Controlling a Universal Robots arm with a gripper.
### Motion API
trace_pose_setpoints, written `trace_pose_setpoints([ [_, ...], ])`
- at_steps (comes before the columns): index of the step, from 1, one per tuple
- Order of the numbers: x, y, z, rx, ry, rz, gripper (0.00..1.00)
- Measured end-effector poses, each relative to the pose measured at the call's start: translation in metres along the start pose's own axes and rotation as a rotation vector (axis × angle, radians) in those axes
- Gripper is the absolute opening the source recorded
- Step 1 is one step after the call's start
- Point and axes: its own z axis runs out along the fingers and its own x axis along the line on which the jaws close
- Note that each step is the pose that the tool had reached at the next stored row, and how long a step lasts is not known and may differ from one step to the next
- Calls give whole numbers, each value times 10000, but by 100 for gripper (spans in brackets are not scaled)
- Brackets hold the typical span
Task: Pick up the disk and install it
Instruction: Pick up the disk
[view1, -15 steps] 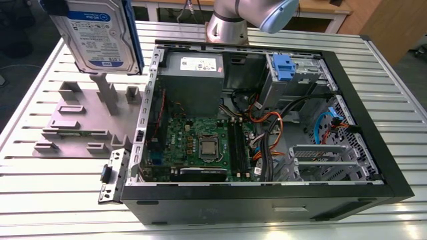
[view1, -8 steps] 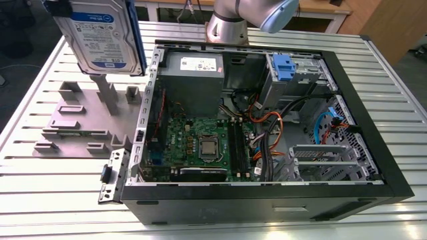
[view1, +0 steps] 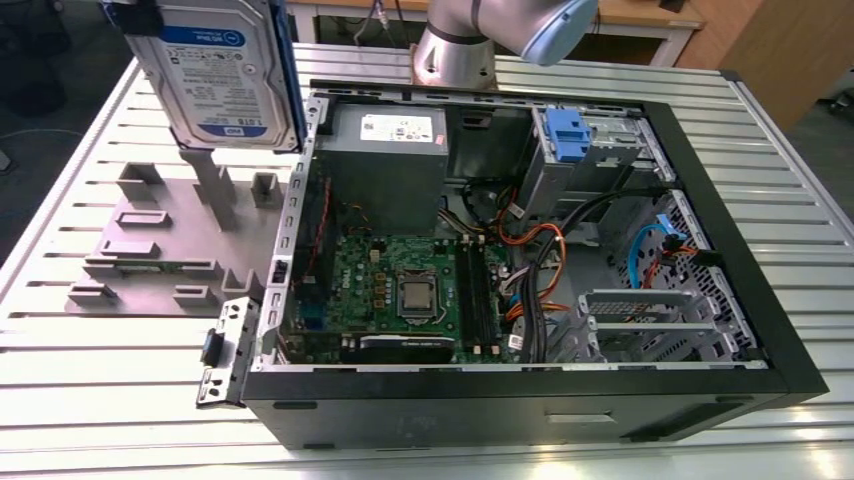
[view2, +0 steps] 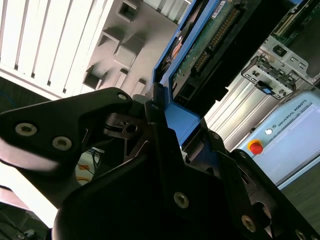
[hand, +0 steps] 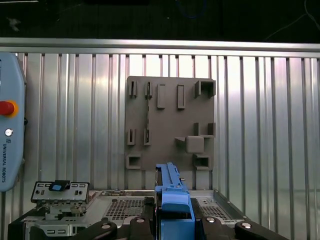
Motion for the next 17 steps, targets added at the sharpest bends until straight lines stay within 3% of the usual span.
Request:
trace_pose_setpoints([
  [6,-1,-67,0,1,0,0,36],
  [17,-2,-99,-2,1,0,0,36],
])
